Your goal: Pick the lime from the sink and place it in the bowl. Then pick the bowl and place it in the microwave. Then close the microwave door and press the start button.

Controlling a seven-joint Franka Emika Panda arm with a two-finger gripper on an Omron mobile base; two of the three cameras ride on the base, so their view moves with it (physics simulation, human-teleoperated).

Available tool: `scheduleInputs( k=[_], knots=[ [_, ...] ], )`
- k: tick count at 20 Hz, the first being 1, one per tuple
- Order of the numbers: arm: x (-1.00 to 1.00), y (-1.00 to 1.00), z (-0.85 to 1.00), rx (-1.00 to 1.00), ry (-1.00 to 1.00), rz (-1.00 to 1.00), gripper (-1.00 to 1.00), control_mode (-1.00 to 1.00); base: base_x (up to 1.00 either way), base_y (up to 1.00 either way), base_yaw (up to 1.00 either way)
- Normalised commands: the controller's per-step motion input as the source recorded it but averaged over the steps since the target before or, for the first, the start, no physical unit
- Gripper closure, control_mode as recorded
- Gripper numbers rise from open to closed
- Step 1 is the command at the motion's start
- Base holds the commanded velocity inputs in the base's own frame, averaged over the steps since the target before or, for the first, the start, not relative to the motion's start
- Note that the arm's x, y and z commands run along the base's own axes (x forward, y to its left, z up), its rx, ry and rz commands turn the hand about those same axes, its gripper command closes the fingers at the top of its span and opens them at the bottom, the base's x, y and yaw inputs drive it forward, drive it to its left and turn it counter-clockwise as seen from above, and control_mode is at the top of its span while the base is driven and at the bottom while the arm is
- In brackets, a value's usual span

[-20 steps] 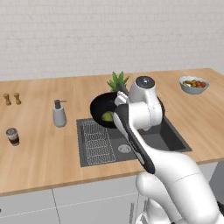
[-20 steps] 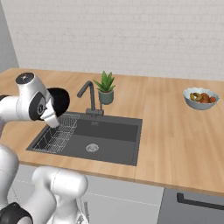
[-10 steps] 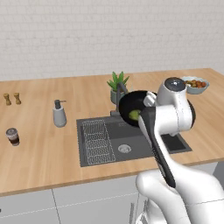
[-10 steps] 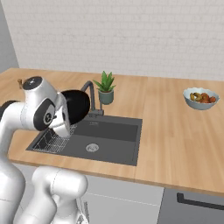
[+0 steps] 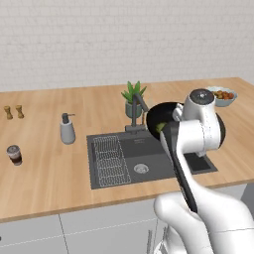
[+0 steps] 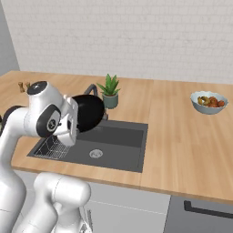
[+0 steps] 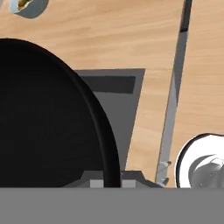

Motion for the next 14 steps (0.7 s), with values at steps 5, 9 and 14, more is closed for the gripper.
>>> scheduleInputs(
  k=[5, 9, 14],
  knots=[
    [-0.24, -0.26, 0.08, 0.03, 0.00, -0.17, 1.00, -1.00, 0.00, 0.00, 0.00],
    [0.00, 0.04, 0.00, -0.04, 0.00, 0.00, 1.00, 1.00, -0.02, 0.00, 0.00],
    [0.00, 0.00, 0.00, 0.00, 0.00, 0.00, 1.00, 1.00, -0.65, -0.16, -0.38]
  ],
)
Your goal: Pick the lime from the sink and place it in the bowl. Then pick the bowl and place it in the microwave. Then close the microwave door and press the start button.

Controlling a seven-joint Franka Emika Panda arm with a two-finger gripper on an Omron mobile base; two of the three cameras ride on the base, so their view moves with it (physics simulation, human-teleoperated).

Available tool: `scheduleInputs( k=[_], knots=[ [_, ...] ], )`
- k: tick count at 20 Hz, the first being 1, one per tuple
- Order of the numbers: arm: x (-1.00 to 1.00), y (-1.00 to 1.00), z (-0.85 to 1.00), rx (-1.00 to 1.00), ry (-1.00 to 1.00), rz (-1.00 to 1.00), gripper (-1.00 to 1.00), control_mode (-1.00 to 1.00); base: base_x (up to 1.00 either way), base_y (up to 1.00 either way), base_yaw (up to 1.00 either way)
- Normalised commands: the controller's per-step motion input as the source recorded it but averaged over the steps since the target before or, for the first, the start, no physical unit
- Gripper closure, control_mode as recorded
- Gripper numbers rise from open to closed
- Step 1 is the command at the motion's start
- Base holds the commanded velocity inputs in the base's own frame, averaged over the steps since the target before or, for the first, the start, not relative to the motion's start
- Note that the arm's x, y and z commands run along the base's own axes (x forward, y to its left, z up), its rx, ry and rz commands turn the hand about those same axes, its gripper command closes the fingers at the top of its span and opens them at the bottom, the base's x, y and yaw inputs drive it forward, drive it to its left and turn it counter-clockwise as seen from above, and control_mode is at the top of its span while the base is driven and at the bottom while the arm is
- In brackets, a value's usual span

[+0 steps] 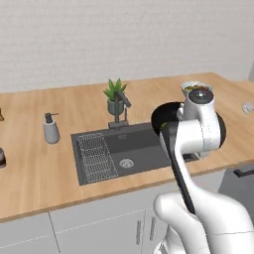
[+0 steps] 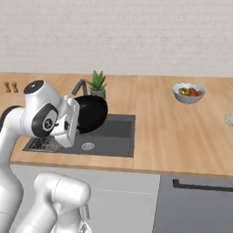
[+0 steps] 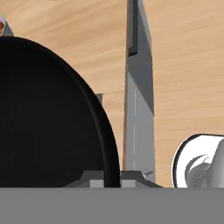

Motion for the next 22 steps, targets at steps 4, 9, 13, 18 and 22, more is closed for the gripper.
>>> scheduleInputs(
  k=[4, 9, 13, 18, 22],
  knots=[
    [0.00, 0.00, 0.00, 0.00, 0.00, 0.00, 1.00, 1.00, -0.61, -0.26, -0.69],
    [0.00, 0.00, 0.00, 0.00, 0.00, 0.00, 1.00, 1.00, -0.31, -0.18, -0.79],
    [0.00, 0.00, 0.00, 0.00, 0.00, 0.00, 1.00, 1.00, -0.04, -0.05, -0.84],
    [0.00, 0.00, 0.00, 0.00, 0.00, 0.00, 1.00, 1.00, 0.00, 0.00, -0.82],
    [0.00, 0.00, 0.00, 0.00, 0.00, 0.00, 1.00, 1.00, 0.10, 0.00, -0.76]
  ],
)
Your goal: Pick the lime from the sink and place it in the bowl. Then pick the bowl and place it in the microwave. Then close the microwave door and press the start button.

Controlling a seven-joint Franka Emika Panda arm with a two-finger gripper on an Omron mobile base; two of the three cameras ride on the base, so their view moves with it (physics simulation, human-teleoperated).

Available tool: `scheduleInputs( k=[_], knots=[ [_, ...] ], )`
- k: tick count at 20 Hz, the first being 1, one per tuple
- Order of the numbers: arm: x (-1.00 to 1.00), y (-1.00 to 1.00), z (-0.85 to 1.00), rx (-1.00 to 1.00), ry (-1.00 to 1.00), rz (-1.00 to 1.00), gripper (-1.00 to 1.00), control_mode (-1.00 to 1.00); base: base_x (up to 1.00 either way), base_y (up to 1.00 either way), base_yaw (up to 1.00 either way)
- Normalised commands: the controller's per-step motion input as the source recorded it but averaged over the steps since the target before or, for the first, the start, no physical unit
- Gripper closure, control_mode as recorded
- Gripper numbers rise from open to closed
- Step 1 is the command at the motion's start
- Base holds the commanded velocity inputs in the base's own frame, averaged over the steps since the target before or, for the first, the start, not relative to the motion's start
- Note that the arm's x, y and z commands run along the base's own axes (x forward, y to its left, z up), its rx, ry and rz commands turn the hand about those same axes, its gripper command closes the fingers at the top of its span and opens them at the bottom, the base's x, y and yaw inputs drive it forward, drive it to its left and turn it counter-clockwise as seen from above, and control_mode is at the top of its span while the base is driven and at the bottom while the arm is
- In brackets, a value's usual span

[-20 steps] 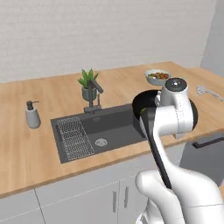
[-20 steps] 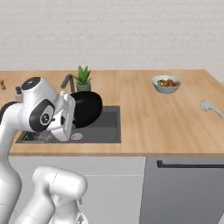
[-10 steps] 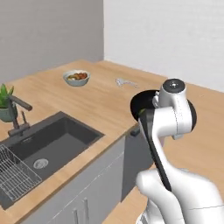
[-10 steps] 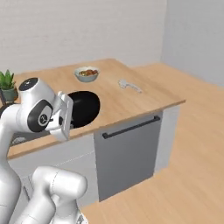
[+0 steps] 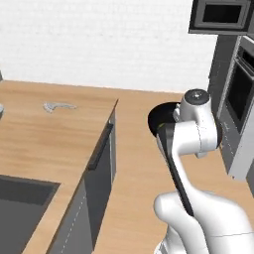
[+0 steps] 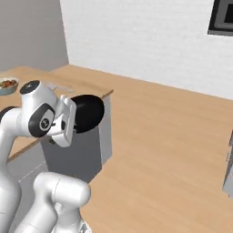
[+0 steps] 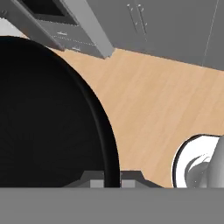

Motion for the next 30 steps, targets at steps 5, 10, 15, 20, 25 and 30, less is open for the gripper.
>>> scheduleInputs(
  k=[5, 10, 15, 20, 25, 30],
  knots=[
    [0.00, 0.00, 0.00, 0.00, 0.00, 0.00, 1.00, 1.00, 0.37, 0.00, -0.60],
    [0.00, 0.00, 0.00, 0.00, 0.00, 0.00, 1.00, 1.00, 0.71, 0.00, -0.45],
    [0.00, 0.00, 0.00, 0.00, 0.00, 0.00, 1.00, 1.00, 0.90, 0.08, -0.35],
    [0.00, 0.00, 0.00, 0.00, 0.00, 0.00, 1.00, 1.00, 0.98, 0.14, -0.29],
    [0.00, 0.00, 0.00, 0.00, 0.00, 0.00, 1.00, 1.00, 0.97, 0.20, -0.30],
    [0.00, 0.00, 0.00, 0.00, 0.00, 0.00, 1.00, 1.00, 0.77, 0.21, -0.37]
  ],
)
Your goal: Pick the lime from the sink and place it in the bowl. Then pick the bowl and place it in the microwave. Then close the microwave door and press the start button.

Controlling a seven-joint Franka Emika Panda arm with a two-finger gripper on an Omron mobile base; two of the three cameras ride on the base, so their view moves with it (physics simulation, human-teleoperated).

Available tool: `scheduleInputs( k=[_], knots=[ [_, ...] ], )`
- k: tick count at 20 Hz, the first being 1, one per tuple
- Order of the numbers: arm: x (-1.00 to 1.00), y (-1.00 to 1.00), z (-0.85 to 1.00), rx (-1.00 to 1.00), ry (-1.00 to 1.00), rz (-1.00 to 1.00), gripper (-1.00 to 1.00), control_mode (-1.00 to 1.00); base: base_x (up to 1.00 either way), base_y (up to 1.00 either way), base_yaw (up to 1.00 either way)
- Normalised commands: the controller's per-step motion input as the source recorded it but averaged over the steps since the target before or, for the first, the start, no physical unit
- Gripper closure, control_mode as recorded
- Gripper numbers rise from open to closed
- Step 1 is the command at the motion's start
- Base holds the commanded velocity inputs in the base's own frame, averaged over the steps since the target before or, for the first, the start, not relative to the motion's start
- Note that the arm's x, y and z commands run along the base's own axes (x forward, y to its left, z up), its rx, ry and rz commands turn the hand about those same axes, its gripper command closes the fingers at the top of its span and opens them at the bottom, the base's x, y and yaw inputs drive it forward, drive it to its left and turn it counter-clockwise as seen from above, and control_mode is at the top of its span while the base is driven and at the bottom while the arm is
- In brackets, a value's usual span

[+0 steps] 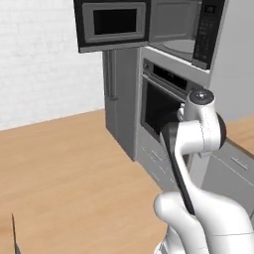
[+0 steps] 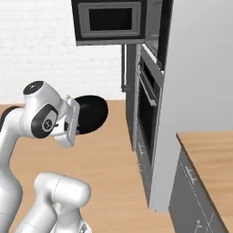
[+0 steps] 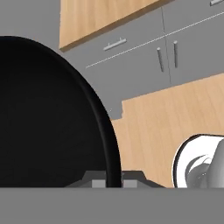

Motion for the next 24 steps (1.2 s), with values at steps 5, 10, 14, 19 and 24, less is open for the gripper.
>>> scheduleInputs(
  k=[5, 10, 14, 19, 24],
  knots=[
    [0.00, 0.00, 0.00, 0.00, 0.00, 0.00, 1.00, 1.00, 0.48, 0.46, -0.48],
    [0.00, 0.00, 0.00, 0.00, 0.00, 0.00, 1.00, 1.00, 0.27, 0.53, -0.51],
    [0.00, 0.00, 0.00, 0.00, 0.00, 0.00, 1.00, 1.00, 0.40, 0.74, -0.46],
    [0.00, 0.00, 0.00, 0.00, 0.00, 0.00, 1.00, 1.00, 0.25, 0.84, -0.41],
    [0.00, 0.00, 0.00, 0.00, 0.00, 0.00, 1.00, 1.00, 0.21, 0.86, -0.37]
  ],
)
